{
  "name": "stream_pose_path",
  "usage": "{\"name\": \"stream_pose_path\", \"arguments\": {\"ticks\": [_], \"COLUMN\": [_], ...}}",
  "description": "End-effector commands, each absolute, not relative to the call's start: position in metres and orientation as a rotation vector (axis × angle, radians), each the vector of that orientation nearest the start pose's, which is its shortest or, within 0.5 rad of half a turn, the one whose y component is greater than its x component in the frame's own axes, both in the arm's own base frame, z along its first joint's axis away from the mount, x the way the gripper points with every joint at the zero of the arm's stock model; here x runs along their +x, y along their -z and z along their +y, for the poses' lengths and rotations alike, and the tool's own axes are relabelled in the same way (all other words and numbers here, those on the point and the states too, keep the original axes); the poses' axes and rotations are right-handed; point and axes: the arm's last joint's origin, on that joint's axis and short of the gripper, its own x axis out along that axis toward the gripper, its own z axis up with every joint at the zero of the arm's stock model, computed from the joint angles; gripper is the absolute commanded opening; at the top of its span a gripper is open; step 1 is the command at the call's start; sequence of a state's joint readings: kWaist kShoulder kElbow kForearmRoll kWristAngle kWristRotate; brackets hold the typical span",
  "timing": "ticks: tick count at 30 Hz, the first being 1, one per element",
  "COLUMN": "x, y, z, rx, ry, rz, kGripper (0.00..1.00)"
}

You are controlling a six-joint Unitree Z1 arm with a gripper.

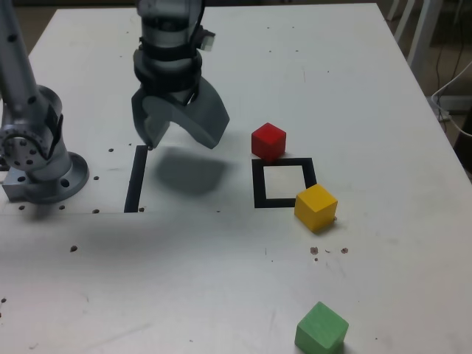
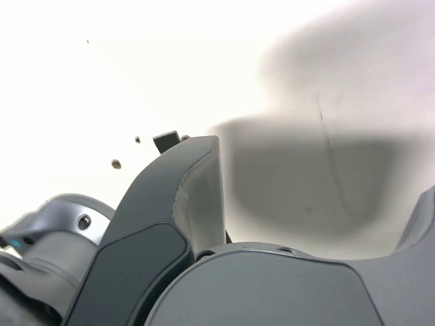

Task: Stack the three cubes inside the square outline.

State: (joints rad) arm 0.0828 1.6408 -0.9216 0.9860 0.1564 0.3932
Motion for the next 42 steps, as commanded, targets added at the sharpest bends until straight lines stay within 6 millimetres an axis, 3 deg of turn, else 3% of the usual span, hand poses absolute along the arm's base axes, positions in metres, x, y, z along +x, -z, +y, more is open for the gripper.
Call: {"name": "stream_pose_path", "arguments": {"ticks": [1, 20, 42], "x": [0.215, 0.261, 0.317], "y": [-0.237, -0.258, -0.232], "z": [0.028, 0.036, 0.045], "rx": [0.381, 0.613, 0.646], "ry": [0.176, 0.381, 0.456], "rz": [1.723, 1.653, 1.688], "kGripper": [0.99, 0.97, 0.96]}}
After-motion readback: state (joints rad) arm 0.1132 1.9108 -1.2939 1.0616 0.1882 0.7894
